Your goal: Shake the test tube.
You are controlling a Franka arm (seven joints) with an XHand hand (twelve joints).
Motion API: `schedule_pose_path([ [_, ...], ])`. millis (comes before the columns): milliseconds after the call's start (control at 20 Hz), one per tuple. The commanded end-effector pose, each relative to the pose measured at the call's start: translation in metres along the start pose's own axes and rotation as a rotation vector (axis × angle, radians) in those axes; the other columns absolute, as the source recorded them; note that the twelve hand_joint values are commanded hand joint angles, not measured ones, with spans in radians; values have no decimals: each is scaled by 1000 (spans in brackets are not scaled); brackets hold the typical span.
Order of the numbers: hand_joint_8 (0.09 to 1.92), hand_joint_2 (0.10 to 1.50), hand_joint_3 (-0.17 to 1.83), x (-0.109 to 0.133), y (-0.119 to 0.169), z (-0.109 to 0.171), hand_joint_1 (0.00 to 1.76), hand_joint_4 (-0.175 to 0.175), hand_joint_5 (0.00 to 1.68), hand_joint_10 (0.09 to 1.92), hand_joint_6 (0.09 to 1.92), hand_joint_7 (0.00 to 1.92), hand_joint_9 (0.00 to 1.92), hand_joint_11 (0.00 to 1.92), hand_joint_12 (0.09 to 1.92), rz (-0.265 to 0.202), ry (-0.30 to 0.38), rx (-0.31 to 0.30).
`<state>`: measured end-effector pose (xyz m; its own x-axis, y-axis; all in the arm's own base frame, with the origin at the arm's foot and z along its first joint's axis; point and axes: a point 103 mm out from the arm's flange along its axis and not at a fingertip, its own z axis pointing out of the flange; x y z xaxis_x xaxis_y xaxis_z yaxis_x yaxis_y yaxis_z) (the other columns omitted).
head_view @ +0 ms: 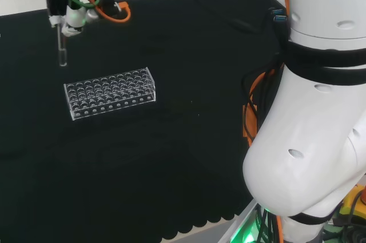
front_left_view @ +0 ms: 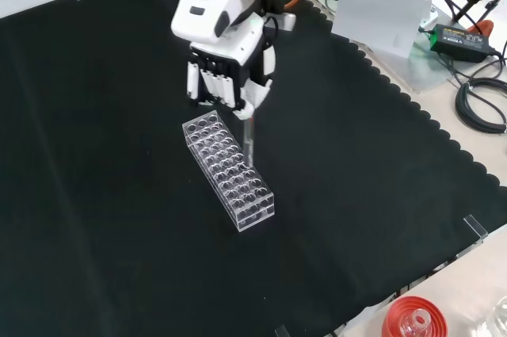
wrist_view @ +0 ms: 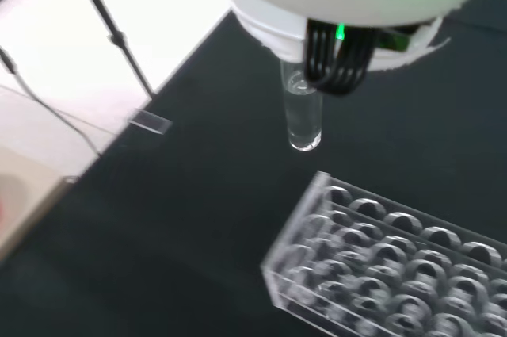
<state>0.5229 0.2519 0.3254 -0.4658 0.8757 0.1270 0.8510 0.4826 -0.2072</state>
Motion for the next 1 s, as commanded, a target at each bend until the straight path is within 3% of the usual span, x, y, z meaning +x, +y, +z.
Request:
schedule_pose_path([
  [50,662,513,814,-82,-25,3,1442,-175,1345,376,563,1454,1382,784,1222,181,-86,32],
  [200,662,513,814,-115,-37,-2,1442,-175,1345,375,563,1454,1382,784,1222,259,-115,32],
  [400,661,513,815,-127,-39,-9,1442,-175,1345,375,563,1454,1383,784,1222,285,-121,20],
  [550,661,513,815,-118,-33,-9,1442,-175,1345,375,562,1454,1383,784,1222,258,-108,20],
  [1000,661,512,816,-39,7,-6,1443,-175,1346,375,562,1454,1384,783,1223,93,-32,-2],
])
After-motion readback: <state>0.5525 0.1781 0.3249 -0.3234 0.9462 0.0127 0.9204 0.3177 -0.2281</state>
